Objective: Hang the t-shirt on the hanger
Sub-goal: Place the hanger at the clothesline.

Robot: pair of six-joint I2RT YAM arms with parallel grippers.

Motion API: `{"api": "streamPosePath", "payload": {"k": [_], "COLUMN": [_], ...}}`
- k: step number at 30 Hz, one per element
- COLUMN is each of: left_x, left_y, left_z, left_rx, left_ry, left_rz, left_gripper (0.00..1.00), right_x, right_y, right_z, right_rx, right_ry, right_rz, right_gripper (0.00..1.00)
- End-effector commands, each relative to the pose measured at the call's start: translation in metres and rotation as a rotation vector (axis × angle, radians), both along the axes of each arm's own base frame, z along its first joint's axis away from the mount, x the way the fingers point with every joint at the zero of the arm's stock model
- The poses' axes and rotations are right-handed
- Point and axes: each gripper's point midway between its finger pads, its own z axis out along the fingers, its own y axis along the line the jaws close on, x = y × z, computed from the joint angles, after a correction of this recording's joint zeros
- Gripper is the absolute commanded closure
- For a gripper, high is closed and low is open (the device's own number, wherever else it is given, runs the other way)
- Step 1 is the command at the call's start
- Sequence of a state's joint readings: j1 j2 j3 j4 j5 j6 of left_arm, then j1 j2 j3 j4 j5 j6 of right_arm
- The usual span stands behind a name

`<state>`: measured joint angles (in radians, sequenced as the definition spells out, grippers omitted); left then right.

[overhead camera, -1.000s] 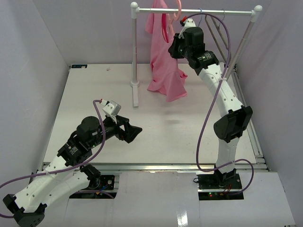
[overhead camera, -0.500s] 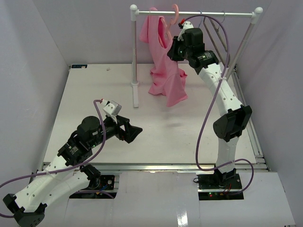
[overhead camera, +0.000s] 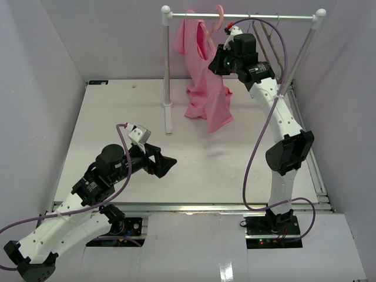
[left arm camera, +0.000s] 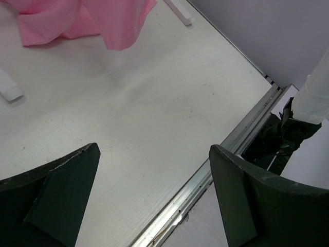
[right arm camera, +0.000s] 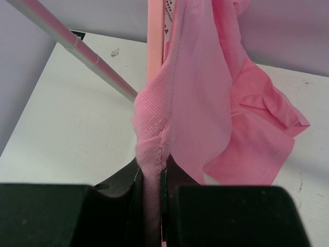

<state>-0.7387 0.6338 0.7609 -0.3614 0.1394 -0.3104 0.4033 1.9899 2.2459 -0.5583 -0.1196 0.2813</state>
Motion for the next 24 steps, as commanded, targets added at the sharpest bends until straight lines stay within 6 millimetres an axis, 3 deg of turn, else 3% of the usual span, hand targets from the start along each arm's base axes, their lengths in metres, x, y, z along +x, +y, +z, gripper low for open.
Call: {"api": "streamPosePath", "payload": {"k": [1, 4, 10, 14, 24], "left_x": [0.001, 0.003, 0.002, 0.004, 0.009], "left_y": [0.000, 0.001, 0.002, 0.004, 0.004], "left_z": [0.002, 0.002, 0.003, 0.004, 0.008], "left_rx": [-0.002, 0.004, 0.008, 0.010, 0.004], "left_ry": [-0.024, -0.027, -0.046, -0.056, -0.044], "left_rz": [-0.001, 0.008, -0.001, 0.012, 0.039], "left_gripper": [0.02, 0.02, 0.02, 0.02, 0.02], "right_x": [-0.012, -0.022, -0.037, -0.046, -0.059], "right_y": [0.006, -0.001, -0.013, -0.012, 0.002], "right_z": [0.056, 0.060, 0.071, 0.072, 0.043], "right_rx": [0.072, 0.059, 0.028, 0.029, 0.012], "right_ry": [-0.140, -0.150, -0.184, -0.175, -0.089], "right_rz": [0.057, 0.058, 0.046, 0.074, 0.151], "right_gripper": [0.77, 0.61, 0.49, 0.47, 0.44]}}
